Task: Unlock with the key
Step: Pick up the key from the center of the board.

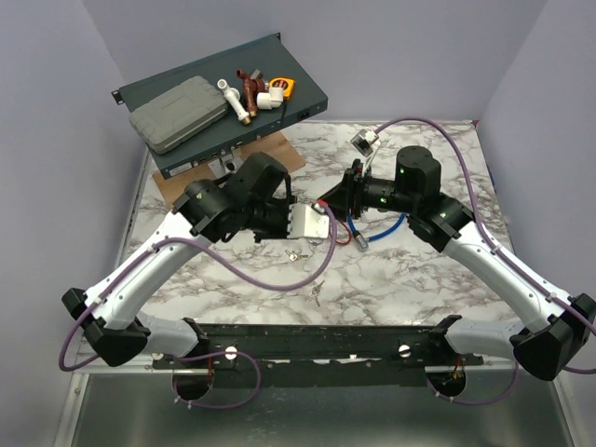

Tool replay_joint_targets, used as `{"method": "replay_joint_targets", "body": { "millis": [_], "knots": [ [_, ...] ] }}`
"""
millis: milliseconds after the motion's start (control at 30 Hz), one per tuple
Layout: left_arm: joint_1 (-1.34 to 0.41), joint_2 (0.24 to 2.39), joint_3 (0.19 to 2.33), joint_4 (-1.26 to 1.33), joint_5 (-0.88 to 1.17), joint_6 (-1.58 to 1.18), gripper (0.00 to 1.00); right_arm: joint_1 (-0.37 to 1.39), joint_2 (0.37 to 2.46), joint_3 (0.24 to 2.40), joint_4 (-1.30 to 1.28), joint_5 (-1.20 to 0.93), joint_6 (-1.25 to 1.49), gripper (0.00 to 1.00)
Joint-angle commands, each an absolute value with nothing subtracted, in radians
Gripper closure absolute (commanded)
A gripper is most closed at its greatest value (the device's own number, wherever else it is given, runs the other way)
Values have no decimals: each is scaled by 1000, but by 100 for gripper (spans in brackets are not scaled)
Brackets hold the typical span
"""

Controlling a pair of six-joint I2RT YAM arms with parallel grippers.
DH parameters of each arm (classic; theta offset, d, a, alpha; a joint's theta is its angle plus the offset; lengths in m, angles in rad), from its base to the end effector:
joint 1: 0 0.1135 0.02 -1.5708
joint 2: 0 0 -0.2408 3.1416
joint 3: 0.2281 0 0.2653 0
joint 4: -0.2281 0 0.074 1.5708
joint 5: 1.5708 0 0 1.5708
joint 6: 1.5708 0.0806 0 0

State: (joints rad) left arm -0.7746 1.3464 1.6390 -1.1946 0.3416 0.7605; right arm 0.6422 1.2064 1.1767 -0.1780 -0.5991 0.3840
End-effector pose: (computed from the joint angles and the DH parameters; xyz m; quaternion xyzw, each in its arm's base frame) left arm 0.1880 -0.2218 0.3626 0.6865 0.6311 -0.1628 0.3223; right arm 0.2385 0.2351 0.3618 -0.2799 0.7119 0.4951 0.4119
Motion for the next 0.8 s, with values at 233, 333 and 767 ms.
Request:
{"method": "replay_joint_targets", "body": {
  "millis": [233,333,767],
  "knots": [
    [-937,1065,1276,-781,-195,1322,100,643,1218,1147,-130,-549,407,58],
    [-940,970,1145,-582,-146,1472,100,643,1219,1125,-98,-587,427,57],
    [-940,705,742,38,197,1862,100,643,1247,1065,140,-797,579,56]
  ]
}}
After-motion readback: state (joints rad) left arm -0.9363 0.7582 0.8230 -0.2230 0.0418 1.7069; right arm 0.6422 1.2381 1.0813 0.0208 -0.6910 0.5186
